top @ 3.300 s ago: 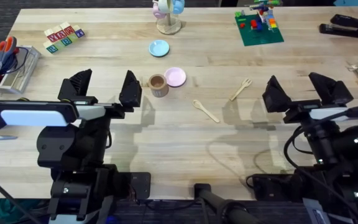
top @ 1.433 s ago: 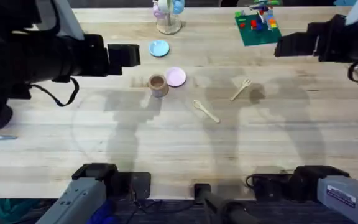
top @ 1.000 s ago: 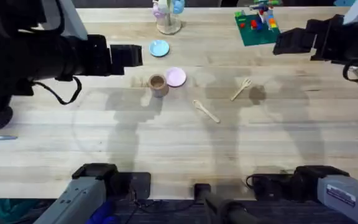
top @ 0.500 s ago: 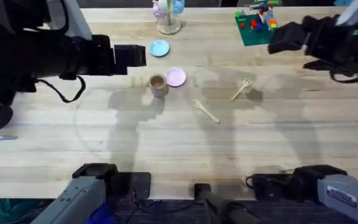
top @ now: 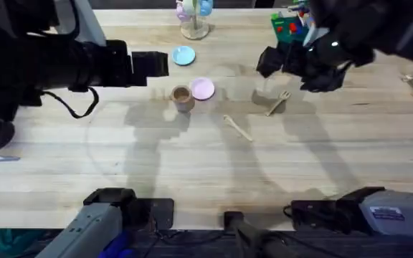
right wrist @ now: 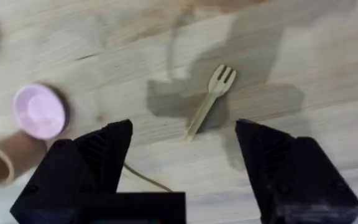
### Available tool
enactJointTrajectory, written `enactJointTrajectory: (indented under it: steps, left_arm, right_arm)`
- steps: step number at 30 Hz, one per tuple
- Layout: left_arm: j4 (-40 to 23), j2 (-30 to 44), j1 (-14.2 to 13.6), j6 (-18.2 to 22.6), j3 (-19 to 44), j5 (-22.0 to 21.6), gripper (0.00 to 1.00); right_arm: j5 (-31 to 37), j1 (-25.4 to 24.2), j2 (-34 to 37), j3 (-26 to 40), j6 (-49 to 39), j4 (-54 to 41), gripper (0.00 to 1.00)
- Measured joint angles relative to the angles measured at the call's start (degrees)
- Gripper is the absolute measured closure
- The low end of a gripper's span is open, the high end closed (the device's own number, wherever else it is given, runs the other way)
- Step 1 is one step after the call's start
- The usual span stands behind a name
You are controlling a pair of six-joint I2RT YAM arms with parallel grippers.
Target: Pick up a utensil and set it on the pink plate, then put the other utensil in the container.
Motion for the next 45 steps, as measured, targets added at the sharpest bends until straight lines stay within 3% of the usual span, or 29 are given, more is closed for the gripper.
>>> enactJointTrajectory:
  steps: [10, 18, 38, 41, 45]
  left_arm:
    - [-0.02, 0.0, 0.0, 0.0, 0.0, 0.0, 0.007]
    - [0.0, 0.0, 0.0, 0.0, 0.0, 0.0, 0.007]
    - [-0.02, 0.0, 0.0, 0.0, 0.0, 0.0, 0.007]
    - [-0.02, 0.0, 0.0, 0.0, 0.0, -0.02, 0.007]
    - [-0.02, 0.0, 0.0, 0.0, 0.0, 0.0, 0.007]
  right_arm:
    - [1.79, 0.0, 10.06, 0.0, 11.0, 1.96, 0.005]
    - [2.19, 0.0, 14.02, 0.0, 17.86, 2.69, 0.005]
    - [3.13, 0.9, 17.77, 0.39, 19.8, 2.79, 0.01]
    - [3.43, 1.11, 17.8, 0.42, 19.96, 2.83, 0.113]
    - [3.64, 1.29, 17.87, 0.49, 19.99, 3.0, 0.399]
